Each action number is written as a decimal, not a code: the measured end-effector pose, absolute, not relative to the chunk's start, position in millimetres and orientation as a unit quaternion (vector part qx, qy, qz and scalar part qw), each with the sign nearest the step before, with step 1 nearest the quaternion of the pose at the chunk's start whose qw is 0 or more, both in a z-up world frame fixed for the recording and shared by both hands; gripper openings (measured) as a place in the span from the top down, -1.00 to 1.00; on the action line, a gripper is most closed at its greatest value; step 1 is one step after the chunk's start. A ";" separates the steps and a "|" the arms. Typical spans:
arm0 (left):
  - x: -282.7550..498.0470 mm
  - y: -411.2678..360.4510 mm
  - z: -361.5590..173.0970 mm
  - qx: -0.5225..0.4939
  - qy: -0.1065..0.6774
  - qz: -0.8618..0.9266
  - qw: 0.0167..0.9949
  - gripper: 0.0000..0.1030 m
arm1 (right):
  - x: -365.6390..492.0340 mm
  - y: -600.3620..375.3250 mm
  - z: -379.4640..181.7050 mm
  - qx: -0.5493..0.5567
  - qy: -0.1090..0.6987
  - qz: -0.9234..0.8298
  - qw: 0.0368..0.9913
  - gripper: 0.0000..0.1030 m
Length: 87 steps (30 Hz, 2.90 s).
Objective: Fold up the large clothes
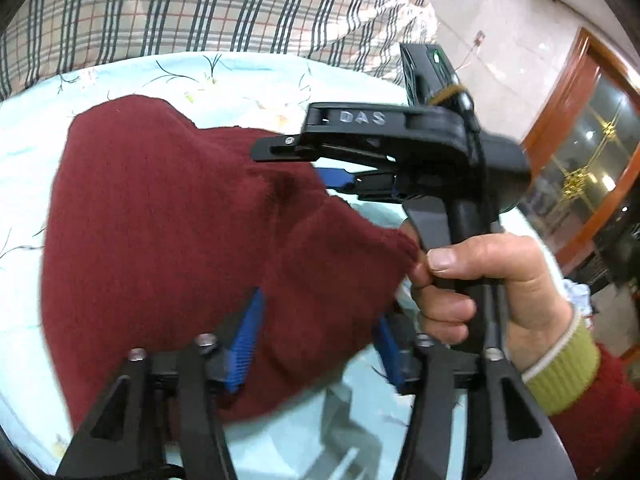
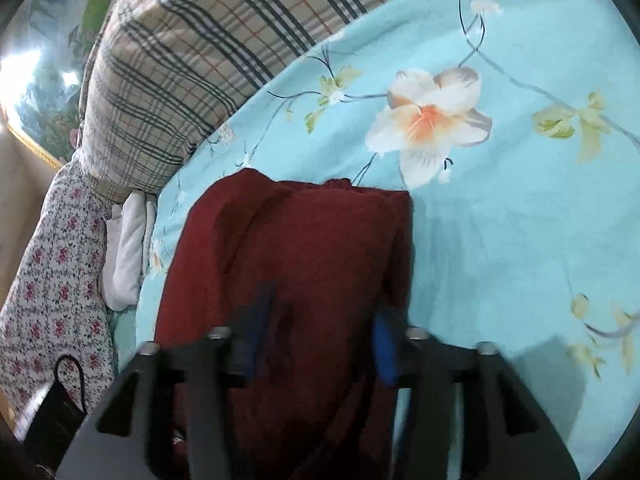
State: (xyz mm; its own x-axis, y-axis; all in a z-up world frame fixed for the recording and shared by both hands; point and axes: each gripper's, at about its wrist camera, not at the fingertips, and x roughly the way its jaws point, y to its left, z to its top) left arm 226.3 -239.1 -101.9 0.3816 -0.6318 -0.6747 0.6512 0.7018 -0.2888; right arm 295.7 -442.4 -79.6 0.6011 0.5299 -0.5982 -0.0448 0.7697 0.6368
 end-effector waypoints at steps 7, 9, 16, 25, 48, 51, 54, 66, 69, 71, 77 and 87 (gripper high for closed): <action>222.0 -175.1 -71.2 -0.028 0.385 -0.361 0.849 -0.49 | 264.0 -450.8 -77.9 0.318 0.404 0.162 0.842 -0.35; 230.6 -151.5 -66.8 -0.050 0.387 -0.342 0.855 -0.60 | 258.8 -452.4 -81.8 0.326 0.408 0.160 0.838 -0.36; 316.9 -107.6 -94.6 -0.157 0.464 -0.323 0.809 -0.61 | 256.6 -453.0 -92.5 0.339 0.424 0.170 0.822 -0.44; 373.1 -146.4 -155.9 -0.167 0.539 -0.359 0.743 -0.90 | 280.0 -445.9 -106.9 0.330 0.460 0.203 0.799 -0.44; 295.5 -20.6 -68.2 -0.070 0.456 -0.314 0.830 -0.09 | 260.5 -289.7 -88.1 0.330 0.434 0.329 0.771 0.38; 286.7 12.7 -76.8 -0.086 0.461 -0.288 0.835 -0.11 | 263.5 -256.5 -92.0 0.321 0.441 0.347 0.763 0.38; 284.6 38.1 -109.3 -0.099 0.480 -0.264 0.831 -0.15 | 265.4 -231.8 -100.9 0.301 0.456 0.344 0.763 0.38; 269.5 58.0 -115.1 -0.111 0.474 -0.227 0.843 -0.53 | 255.3 -244.5 -105.5 0.287 0.462 0.281 0.791 -0.08; 252.3 68.1 -90.2 -0.096 0.434 -0.205 0.872 -0.52 | 257.4 -257.1 -94.4 0.297 0.441 0.269 0.803 -0.08; 237.1 75.0 -71.5 -0.090 0.394 -0.202 0.892 -0.40 | 263.8 -256.3 -89.1 0.292 0.438 0.264 0.809 -0.08; 220.9 60.9 -58.5 -0.069 0.366 -0.273 0.887 0.42 | 284.5 -237.5 -92.8 0.272 0.453 0.256 0.809 0.75; 231.4 31.6 -97.0 -0.068 0.410 -0.312 0.854 0.58 | 280.8 -261.2 -93.2 0.290 0.459 0.211 0.813 0.67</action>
